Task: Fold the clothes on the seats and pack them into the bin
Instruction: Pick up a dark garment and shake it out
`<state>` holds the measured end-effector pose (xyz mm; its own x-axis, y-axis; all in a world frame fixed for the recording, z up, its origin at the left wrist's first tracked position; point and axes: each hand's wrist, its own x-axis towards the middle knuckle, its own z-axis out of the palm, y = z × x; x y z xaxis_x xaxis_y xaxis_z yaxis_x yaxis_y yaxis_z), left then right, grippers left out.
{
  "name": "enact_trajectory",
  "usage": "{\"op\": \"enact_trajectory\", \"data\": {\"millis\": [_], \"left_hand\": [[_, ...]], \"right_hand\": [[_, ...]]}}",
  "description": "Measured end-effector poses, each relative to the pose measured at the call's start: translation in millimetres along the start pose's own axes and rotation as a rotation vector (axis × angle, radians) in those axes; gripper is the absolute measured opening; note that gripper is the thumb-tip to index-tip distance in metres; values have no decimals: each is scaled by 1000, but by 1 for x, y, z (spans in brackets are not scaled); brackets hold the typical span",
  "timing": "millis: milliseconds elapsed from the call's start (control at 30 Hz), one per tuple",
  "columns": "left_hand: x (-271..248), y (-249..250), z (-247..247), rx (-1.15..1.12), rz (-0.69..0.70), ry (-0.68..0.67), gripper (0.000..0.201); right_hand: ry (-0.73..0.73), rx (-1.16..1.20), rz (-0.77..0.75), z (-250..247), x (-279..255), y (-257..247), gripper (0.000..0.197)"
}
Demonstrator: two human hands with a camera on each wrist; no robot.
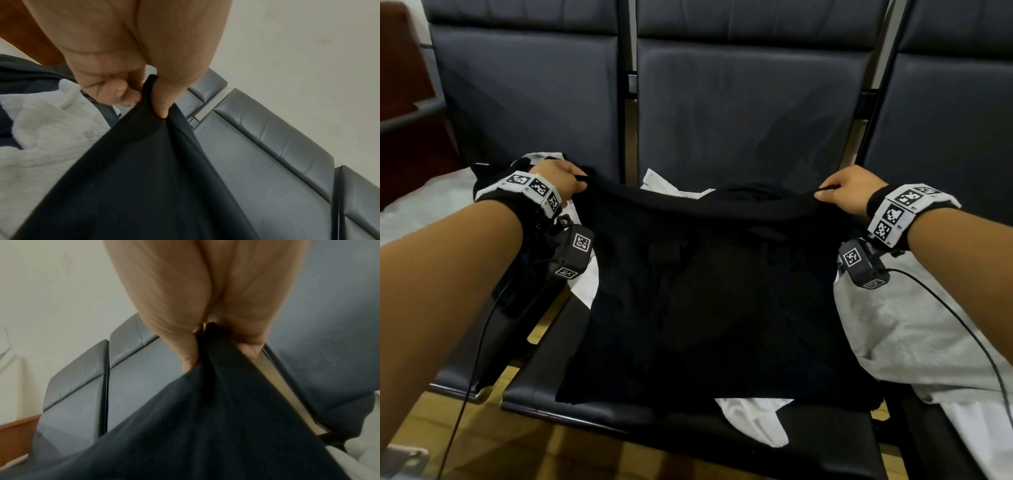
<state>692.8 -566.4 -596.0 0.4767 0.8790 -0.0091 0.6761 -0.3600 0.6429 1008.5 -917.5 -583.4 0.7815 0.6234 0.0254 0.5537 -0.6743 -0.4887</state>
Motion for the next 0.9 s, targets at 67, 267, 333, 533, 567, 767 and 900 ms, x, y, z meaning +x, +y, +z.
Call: {"op": "enact_trajectory", "data": {"millis": [67,267,333,533,567,767,900], "left_hand": [[0,2,0,-116,-32,12,18],[-28,4,-8,-216,17,35,28],[-44,1,-14,-231,35,28,29],[-113,-26,-34,-281,67,-74,29],[-126,-35,-33,-276,70,-90,30],[-197,-77,0,-115,64,-173,38],[-221,-91,16,-36,11,-204,32]], "right_hand": [[73,67,-12,-2,0,1,15],[235,287,-29,-7,-27,3,12],[230,353,-42,-8,-45,7,11],[225,572,-61,-3,-122,28,27],[189,552,-66,0,-137,33,28],[-134,133,11,36,-207,68,23],[-115,92,11,53,-227,81,23]]}}
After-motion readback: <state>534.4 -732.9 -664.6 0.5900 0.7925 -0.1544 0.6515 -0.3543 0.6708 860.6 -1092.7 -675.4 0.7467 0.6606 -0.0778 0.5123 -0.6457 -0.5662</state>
